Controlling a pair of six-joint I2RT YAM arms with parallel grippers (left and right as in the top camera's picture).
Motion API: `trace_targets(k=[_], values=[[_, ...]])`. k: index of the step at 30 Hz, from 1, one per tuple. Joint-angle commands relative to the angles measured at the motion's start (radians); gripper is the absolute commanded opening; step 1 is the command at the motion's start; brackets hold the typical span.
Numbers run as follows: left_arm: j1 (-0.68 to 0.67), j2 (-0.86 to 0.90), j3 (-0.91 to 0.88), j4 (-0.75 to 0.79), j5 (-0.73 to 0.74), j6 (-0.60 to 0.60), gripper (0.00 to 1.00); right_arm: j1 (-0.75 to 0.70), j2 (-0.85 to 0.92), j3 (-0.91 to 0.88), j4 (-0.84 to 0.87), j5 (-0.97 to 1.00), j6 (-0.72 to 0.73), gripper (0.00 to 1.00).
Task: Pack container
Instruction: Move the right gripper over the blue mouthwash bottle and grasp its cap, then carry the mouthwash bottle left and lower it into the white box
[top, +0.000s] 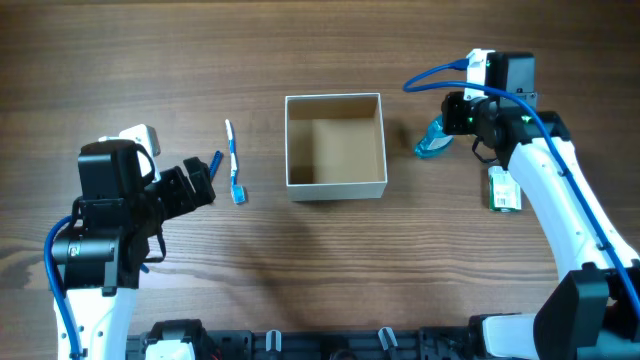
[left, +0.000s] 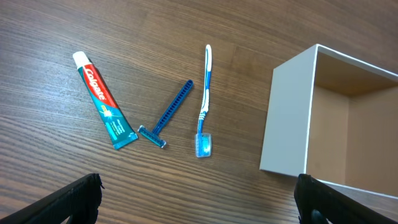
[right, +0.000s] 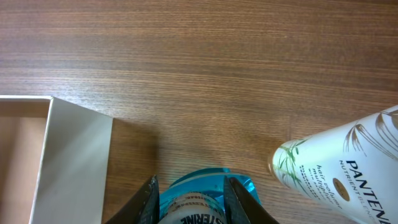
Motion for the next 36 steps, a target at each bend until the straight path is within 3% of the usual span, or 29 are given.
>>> trace_targets(k=[1,9,18,25,36], values=[[0.007,0.0,0.019,0.004,0.034,-0.008,1.0,0.044,-0.082,0.039,-0.001,0.023,0.005,0.04],[0.007,0.0,0.019,0.003,0.034,-0.008,1.0,0.202,-0.213,0.137,-0.081,0.07,0.007,0.04],[0.007,0.0,0.019,0.003,0.034,-0.008,1.0,0.45,-0.206,0.277,-0.119,0.258,0.174,0.04],[0.007,0.0,0.019,0.003,0.034,-0.008,1.0,0.557,-0.111,0.292,0.003,0.309,0.43,0.04],[0.007,0.0,0.019,0.003,0.034,-0.008,1.0,0.597,0.149,0.292,0.131,0.332,0.527,0.04]])
